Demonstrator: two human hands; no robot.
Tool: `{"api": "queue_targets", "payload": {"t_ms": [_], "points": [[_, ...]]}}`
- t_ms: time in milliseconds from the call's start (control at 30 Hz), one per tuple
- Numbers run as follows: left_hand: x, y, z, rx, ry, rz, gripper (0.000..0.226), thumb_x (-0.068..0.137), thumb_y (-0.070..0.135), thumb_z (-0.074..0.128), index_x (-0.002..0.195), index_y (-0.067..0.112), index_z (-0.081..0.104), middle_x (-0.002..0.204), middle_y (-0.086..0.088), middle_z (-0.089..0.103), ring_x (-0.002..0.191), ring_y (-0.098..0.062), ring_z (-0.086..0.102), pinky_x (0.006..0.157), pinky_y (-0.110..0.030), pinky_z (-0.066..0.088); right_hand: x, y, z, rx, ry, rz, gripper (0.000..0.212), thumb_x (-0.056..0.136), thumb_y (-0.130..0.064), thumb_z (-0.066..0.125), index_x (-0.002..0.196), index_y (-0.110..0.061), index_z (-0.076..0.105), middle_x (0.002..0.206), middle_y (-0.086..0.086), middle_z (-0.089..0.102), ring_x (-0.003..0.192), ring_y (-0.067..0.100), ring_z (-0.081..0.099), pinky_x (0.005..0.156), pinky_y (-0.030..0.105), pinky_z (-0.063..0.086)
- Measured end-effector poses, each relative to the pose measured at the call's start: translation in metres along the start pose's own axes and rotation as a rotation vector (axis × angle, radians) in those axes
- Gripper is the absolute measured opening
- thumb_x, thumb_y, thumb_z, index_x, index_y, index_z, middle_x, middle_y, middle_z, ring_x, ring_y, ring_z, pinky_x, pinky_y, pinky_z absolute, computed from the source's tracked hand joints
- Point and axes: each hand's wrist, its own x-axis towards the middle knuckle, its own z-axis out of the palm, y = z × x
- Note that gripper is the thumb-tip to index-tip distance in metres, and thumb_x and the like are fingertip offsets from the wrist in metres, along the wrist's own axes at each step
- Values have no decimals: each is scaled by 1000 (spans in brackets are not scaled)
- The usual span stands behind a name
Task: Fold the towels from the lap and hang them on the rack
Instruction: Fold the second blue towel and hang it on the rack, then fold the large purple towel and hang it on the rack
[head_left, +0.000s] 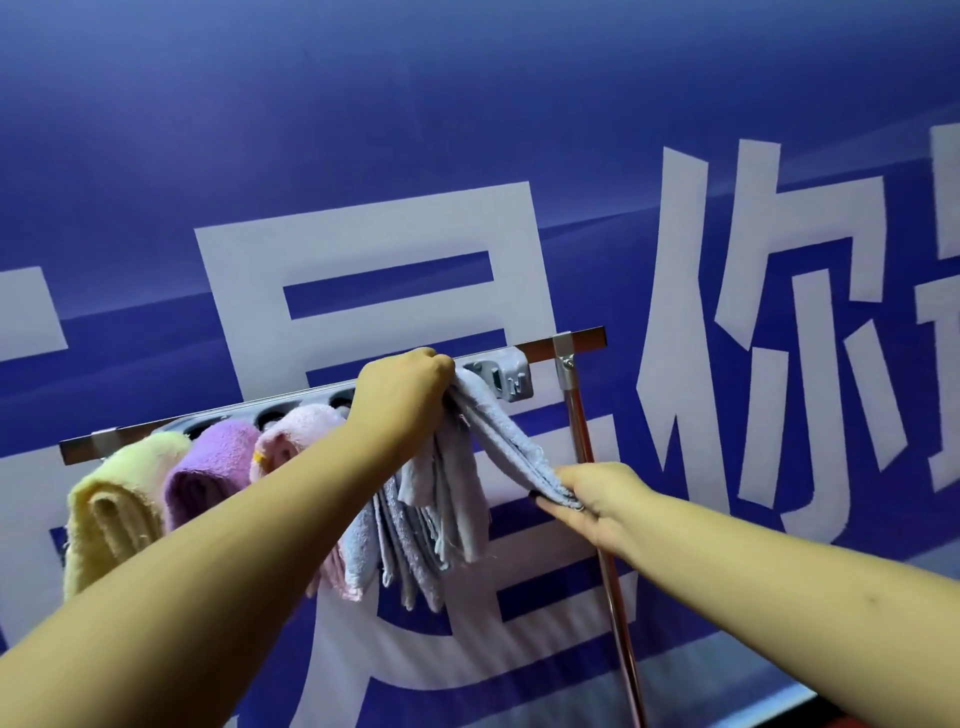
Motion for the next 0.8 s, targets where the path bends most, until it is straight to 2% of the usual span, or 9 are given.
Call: {"api": "queue_targets", "payload": {"t_ms": [100, 233, 333, 400, 467, 567, 633, 700, 800], "points": [[2, 4, 3, -138, -64, -95, 32, 80, 5, 52, 108, 13, 66, 108, -9, 67, 101, -33, 60, 75, -36, 45, 19, 4, 4, 48, 36, -45, 10, 85, 9, 57, 94, 7, 62, 80, 20, 63, 67, 26, 63, 46, 31, 57], [0, 20, 0, -587, -140, -300, 42, 80, -3, 44, 114, 7, 66, 113, -16, 68, 106, -32, 60, 80, -31, 45, 33, 30, 9, -18, -40, 45, 13, 88, 5, 55, 86, 1, 67, 63, 14, 65, 50, 20, 63, 41, 26, 53], [-12, 28, 10, -899, -116, -415, 49, 83, -2, 41, 125, 15, 58, 114, -4, 66, 106, -30, 61, 86, -33, 47, 46, 50, 11, -71, -88, 42, 24, 92, 3, 46, 100, -5, 67, 77, 16, 67, 65, 26, 63, 51, 31, 55], [-26, 31, 20, -1109, -97, -455, 44, 84, 4, 44, 120, 25, 56, 105, 2, 67, 102, -27, 63, 88, -40, 51, 52, 59, 11, -118, -88, 24, 28, 93, 2, 43, 101, -11, 66, 84, 15, 68, 72, 27, 63, 61, 36, 55], [-49, 35, 34, -1274, -102, -460, 38, 86, 12, 50, 117, 33, 54, 98, 3, 69, 96, -20, 66, 87, -42, 54, 55, 69, 10, -145, -113, 9, 30, 92, 0, 42, 101, -16, 65, 83, 12, 68, 69, 25, 62, 60, 33, 50], [-94, 42, 71, -1308, -124, -368, 48, 89, 22, 58, 133, 37, 44, 120, 17, 62, 110, -1, 58, 99, -34, 48, 57, 89, 4, -192, -161, -30, 20, 93, -8, 48, 89, -21, 63, 70, 1, 69, 58, 13, 63, 57, 25, 45], [-131, 50, 103, -1298, -186, -323, 65, 87, 29, 60, 145, 34, 31, 143, 20, 44, 128, 1, 46, 108, -31, 39, 60, 111, -9, -226, -197, -38, 14, 93, -15, 52, 86, -22, 61, 69, -4, 70, 57, 9, 65, 60, 25, 45], [-176, 60, 141, -1260, -339, -362, 77, 87, 32, 61, 150, 28, 18, 146, 21, 29, 135, -1, 35, 112, -30, 35, 66, 147, -30, -311, -221, 29, 9, 93, -22, 54, 85, -22, 59, 82, -1, 66, 65, 11, 64, 64, 24, 45], [-260, 80, 195, -1233, -635, -463, 74, 91, 22, 62, 150, 27, 17, 144, 17, 30, 131, -4, 40, 107, -27, 38, 74, 225, -72, -506, -163, 226, 6, 91, -29, 57, 88, -24, 57, 91, 2, 61, 73, 12, 62, 66, 23, 45]]}}
